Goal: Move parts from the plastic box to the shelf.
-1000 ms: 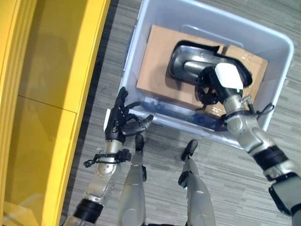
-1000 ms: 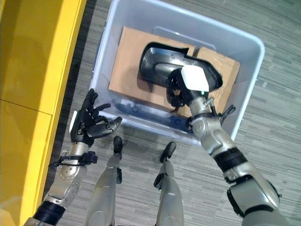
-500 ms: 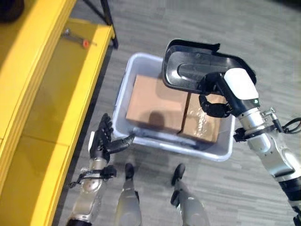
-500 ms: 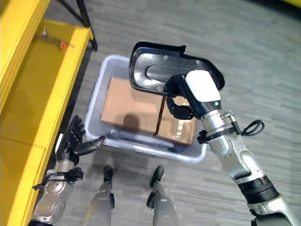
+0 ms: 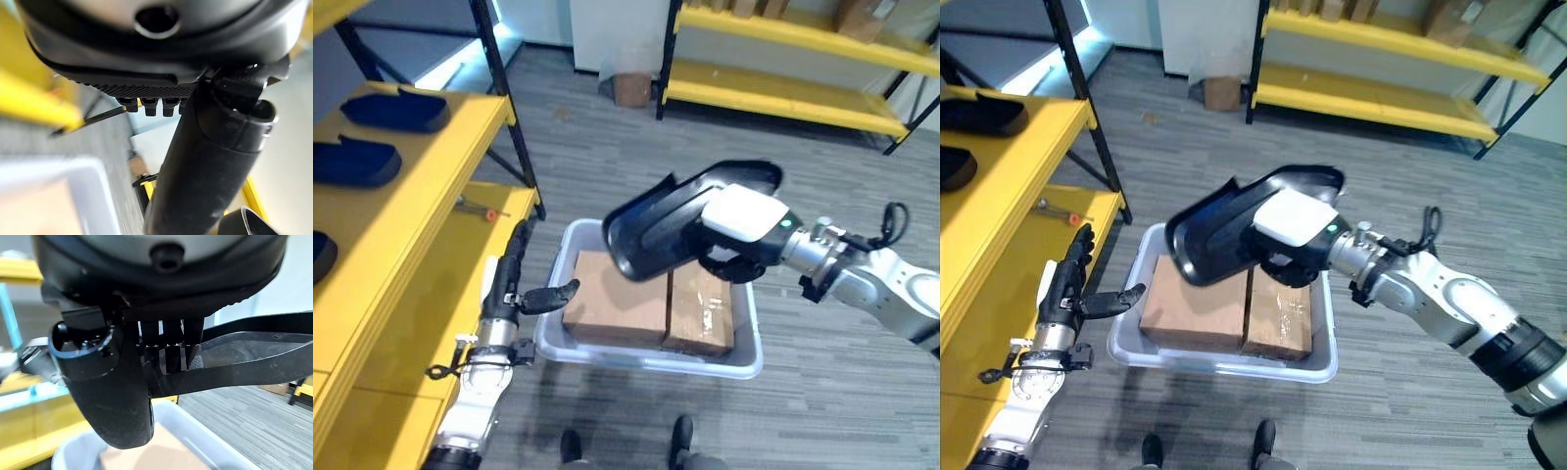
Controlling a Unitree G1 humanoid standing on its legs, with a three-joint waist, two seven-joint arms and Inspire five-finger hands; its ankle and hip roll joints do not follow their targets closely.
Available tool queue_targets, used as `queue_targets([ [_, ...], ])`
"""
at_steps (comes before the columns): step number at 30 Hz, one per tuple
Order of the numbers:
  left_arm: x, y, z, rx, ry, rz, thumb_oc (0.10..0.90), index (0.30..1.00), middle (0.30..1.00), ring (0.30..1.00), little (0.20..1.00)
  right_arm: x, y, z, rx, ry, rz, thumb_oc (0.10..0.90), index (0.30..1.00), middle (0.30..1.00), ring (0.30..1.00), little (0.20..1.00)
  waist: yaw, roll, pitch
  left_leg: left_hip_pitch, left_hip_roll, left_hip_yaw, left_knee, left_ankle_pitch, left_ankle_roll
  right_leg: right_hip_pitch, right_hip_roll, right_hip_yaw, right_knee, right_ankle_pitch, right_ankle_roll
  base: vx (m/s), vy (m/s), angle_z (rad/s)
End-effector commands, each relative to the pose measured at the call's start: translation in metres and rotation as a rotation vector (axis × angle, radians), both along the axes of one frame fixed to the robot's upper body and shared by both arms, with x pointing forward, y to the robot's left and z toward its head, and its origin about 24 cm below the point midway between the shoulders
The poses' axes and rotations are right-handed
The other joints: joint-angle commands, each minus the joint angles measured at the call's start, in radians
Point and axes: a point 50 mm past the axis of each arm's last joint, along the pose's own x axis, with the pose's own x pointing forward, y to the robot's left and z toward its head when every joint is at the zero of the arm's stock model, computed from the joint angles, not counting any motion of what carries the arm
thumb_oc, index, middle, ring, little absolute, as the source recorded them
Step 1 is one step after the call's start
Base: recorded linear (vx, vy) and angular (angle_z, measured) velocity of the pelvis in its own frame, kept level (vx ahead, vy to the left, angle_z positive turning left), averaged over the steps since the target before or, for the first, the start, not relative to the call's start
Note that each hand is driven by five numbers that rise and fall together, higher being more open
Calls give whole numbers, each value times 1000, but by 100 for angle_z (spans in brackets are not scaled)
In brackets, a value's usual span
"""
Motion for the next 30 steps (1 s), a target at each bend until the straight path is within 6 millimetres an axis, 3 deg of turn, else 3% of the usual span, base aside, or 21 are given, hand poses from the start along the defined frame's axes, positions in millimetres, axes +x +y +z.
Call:
queue_targets([
  [1, 12, -18, 52, 309, -291, -110, 900, 1000, 1000, 1000, 1000, 0, 15, 49, 126, -137, 87, 400, 300, 300, 300, 300, 17, -15, -113, 16, 72, -6, -9, -13, -33, 103, -91, -9, 36, -85, 131, 0, 0, 0],
  [3, 13, -24, 71, 517, -391, -151, 900, 1000, 1000, 1000, 1000, -4, 26, 52, 80, -136, 150, 400, 300, 300, 300, 300, 12, -16, -133, 31, 77, 0, -9, -17, -38, 113, -87, -3, 35, -89, 132, 9, -9, -2],
  [5, 14, -26, 71, 536, -402, -152, 900, 1000, 1000, 1000, 1000, -4, 29, 53, 70, -141, 169, 400, 300, 300, 300, 300, 9, -11, -134, 36, 77, 3, -9, -18, -40, 117, -85, -2, 34, -90, 132, 6, -12, -8],
  [7, 16, -30, 76, 686, -437, -187, 900, 1000, 1000, 1000, 1000, -9, 39, 58, 39, -169, 230, 400, 300, 300, 300, 300, 1, -7, -146, 43, 79, 6, -9, -20, -42, 124, -84, 2, 31, -91, 133, 12, -10, -6],
  [18, 10, -32, 82, 1214, -461, -398, 900, 1000, 1000, 1000, 1000, -19, 51, 68, -7, -243, 331, 400, 300, 300, 300, 300, -18, 10, -167, 61, 87, 20, -9, -27, -47, 133, -76, 16, 24, -94, 135, 7, 1, -4],
  [25, 4, -29, 77, 1339, -458, -447, 900, 1000, 1000, 1000, 1000, -16, 42, 72, 22, -282, 304, 400, 300, 300, 300, 300, -20, 10, -167, 66, 89, 24, -9, -28, -48, 138, -71, 18, 19, -94, 135, 0, 0, 0],
  [30, -1, -23, 76, 1308, -451, -408, 900, 1000, 1000, 1000, 1000, -7, 21, 71, 61, -284, 196, 400, 300, 300, 300, 300, -17, 10, -167, 65, 88, 23, -9, -29, -49, 145, -70, 15, 12, -95, 134, 0, 0, 0],
])
